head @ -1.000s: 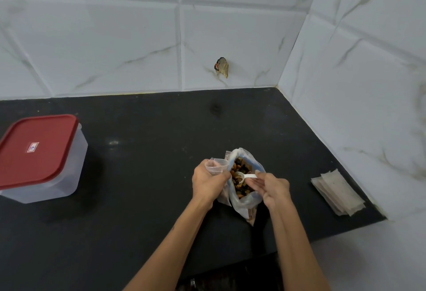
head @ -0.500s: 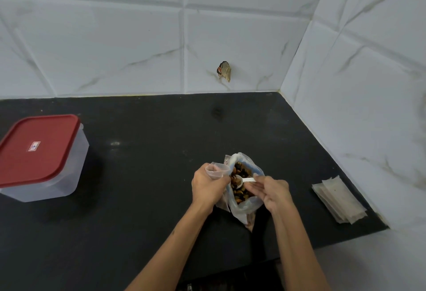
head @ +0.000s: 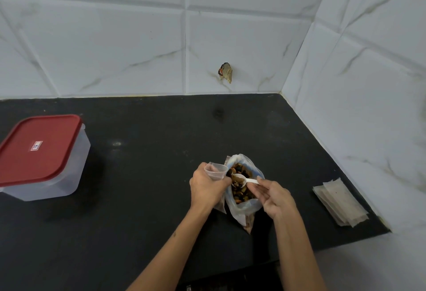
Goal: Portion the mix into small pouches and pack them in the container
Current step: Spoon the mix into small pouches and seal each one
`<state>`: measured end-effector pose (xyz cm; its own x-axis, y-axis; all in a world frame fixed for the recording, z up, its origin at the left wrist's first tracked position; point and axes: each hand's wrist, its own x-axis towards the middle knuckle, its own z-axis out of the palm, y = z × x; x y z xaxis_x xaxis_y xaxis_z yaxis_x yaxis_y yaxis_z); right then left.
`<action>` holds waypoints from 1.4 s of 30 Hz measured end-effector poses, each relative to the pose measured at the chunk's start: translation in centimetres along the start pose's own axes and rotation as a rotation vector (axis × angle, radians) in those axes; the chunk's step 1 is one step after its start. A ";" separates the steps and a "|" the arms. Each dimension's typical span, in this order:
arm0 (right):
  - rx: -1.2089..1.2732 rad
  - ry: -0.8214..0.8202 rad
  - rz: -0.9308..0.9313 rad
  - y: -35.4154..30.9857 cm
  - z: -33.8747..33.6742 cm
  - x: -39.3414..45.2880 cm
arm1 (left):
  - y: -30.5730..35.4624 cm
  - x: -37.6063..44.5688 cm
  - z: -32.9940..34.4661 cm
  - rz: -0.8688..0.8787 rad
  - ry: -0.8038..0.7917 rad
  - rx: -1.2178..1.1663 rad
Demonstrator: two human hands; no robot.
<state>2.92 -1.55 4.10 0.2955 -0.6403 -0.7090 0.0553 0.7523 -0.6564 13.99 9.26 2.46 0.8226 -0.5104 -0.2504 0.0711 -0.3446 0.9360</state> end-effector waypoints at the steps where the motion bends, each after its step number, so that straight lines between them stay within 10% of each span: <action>1: 0.001 0.001 -0.001 0.0 0.1 0.0 | 0.0 -0.1 0.0 0.017 0.001 0.024; 11: -0.189 0.159 -0.205 1.3 1.8 0.3 | 0.4 -0.2 0.1 0.025 0.013 0.039; 27: 0.058 0.017 0.009 0.1 0.5 0.2 | 0.6 0.0 -0.2 -0.028 -0.005 -0.015; 42: 0.149 0.047 -0.086 -1.5 -1.3 -2.8 | 3.3 -1.7 -0.5 0.334 0.012 0.340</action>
<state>0.75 -1.09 6.69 0.2384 -0.7075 -0.6653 0.2207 0.7065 -0.6724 13.14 9.38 6.12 0.7760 -0.6284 0.0549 -0.3848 -0.4026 0.8305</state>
